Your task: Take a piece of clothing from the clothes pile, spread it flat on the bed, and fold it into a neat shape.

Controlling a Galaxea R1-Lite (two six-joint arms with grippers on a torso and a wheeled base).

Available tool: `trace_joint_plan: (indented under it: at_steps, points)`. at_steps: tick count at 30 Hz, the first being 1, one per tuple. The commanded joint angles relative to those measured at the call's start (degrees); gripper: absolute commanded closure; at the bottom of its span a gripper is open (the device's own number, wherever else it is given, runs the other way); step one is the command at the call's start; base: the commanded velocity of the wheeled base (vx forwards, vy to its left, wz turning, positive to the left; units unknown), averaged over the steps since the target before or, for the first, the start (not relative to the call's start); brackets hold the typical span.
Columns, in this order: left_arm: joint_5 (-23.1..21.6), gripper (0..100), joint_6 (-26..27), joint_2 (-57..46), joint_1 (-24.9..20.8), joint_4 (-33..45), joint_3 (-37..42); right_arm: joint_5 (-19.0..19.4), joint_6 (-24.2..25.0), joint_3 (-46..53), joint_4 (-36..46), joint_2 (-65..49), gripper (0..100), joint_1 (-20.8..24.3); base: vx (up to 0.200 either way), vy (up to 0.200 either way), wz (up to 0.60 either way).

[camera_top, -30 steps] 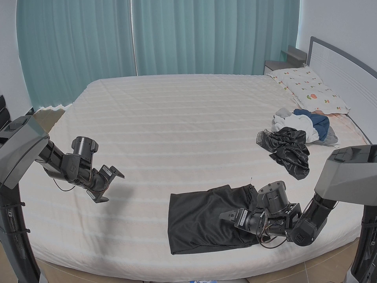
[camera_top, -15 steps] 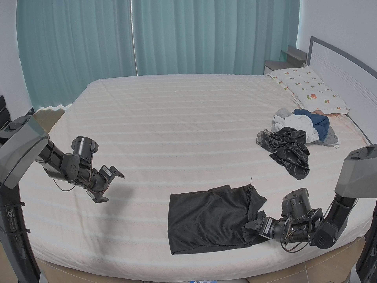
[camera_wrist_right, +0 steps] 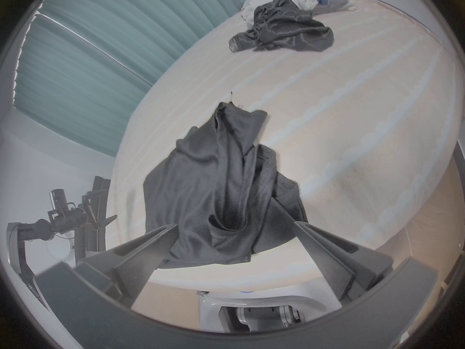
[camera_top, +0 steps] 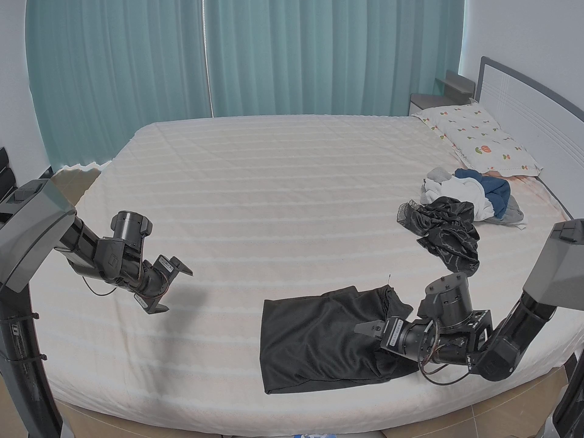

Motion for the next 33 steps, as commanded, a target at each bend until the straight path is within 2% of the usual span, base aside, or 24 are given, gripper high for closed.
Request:
trace_joint_plan:
  at_steps: [1, 7, 12, 19, 24, 33]
  points:
    - [-0.01, 0, -0.03, 0.09, -0.01, -0.03, -0.02, -0.02, 0.09, -4.25, -0.03, 5.58, 0, 3.37, 0.000, 0.000, 0.00]
    - [-0.01, 0, -0.03, 0.44, -0.01, -0.03, -0.28, -0.29, 0.09, -7.59, 1.03, 9.71, 0, 5.04, 0.000, 0.000, 0.00]
    - [-0.01, 0, -0.20, 0.44, -0.01, -0.03, -0.37, -1.61, 0.18, -7.94, 3.40, 9.88, 0, 4.51, 0.000, 0.000, 0.00]
    - [-0.01, 0, -0.20, 0.44, -0.01, -0.03, -0.37, -4.42, 0.09, -5.39, 5.07, 8.48, 0, 1.79, 0.000, 0.000, 0.00]
    - [-0.01, 0, -0.20, 0.44, -0.01, -0.03, -0.37, -4.59, 0.09, -0.73, 4.90, 6.28, 0, 1.17, 0.000, 0.000, 0.00]
    - [-0.01, 0, -0.20, 0.44, -0.01, -0.03, -0.37, -4.33, 0.44, 5.95, 2.79, 1.89, 0, -3.75, 0.000, 0.000, 0.00]
